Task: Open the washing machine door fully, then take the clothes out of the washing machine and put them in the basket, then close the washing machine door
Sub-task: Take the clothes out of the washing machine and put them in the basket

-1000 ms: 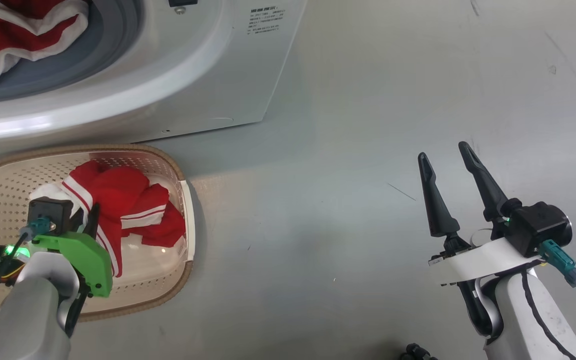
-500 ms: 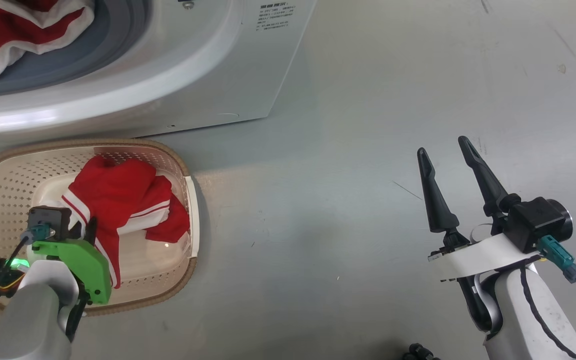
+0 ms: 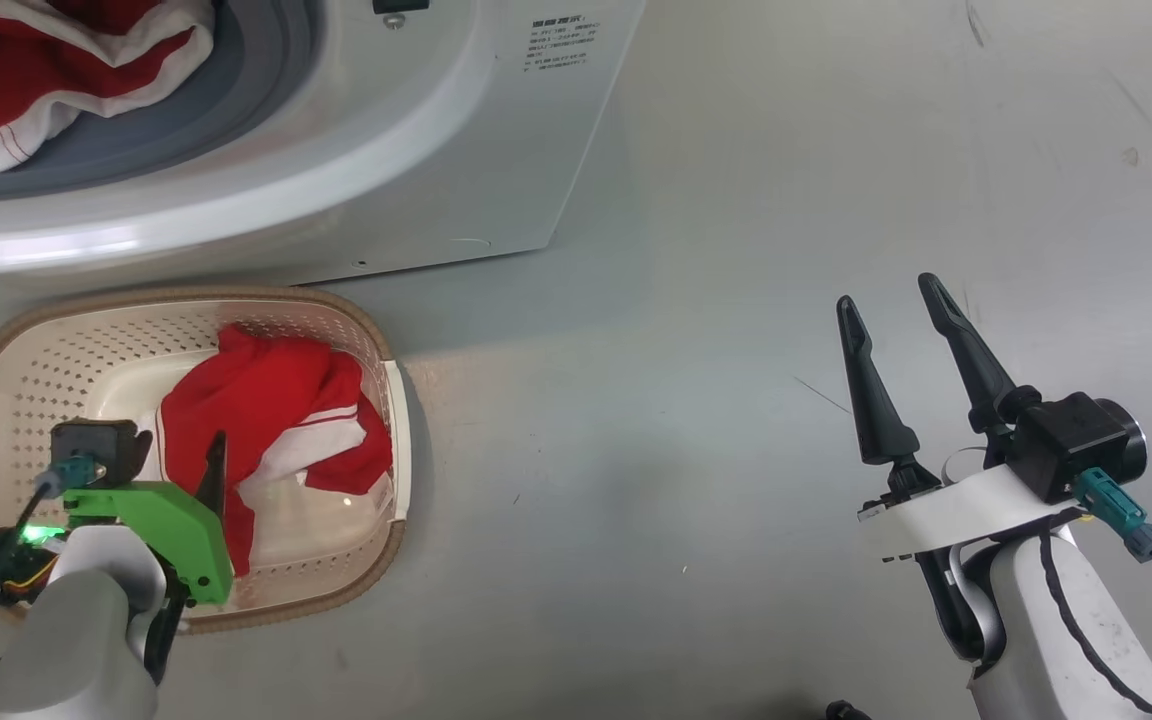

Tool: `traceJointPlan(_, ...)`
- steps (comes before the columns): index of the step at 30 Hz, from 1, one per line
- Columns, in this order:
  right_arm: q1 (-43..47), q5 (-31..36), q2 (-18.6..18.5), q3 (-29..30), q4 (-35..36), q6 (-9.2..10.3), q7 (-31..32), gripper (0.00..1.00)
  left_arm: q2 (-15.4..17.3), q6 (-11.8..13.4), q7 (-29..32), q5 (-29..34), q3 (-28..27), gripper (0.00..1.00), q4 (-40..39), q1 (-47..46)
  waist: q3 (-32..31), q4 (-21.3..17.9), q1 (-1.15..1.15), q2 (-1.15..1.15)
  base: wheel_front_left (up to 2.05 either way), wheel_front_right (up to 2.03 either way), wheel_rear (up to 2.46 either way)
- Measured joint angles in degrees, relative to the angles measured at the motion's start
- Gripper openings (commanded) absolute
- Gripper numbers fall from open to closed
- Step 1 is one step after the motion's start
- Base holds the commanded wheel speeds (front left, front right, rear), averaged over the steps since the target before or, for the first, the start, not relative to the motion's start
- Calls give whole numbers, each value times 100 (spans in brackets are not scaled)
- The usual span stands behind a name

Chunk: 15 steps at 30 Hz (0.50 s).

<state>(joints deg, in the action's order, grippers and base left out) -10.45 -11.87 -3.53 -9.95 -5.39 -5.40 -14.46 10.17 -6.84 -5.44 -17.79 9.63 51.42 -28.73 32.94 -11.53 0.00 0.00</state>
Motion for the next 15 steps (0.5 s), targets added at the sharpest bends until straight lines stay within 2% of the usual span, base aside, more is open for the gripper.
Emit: traceJointPlan(15, -72, -9, 2, 145, -177, -3, 0, 100, -145, -2, -726, -82, 32, 100, 74, -38, -692, 252, 0, 0, 0, 0, 0)
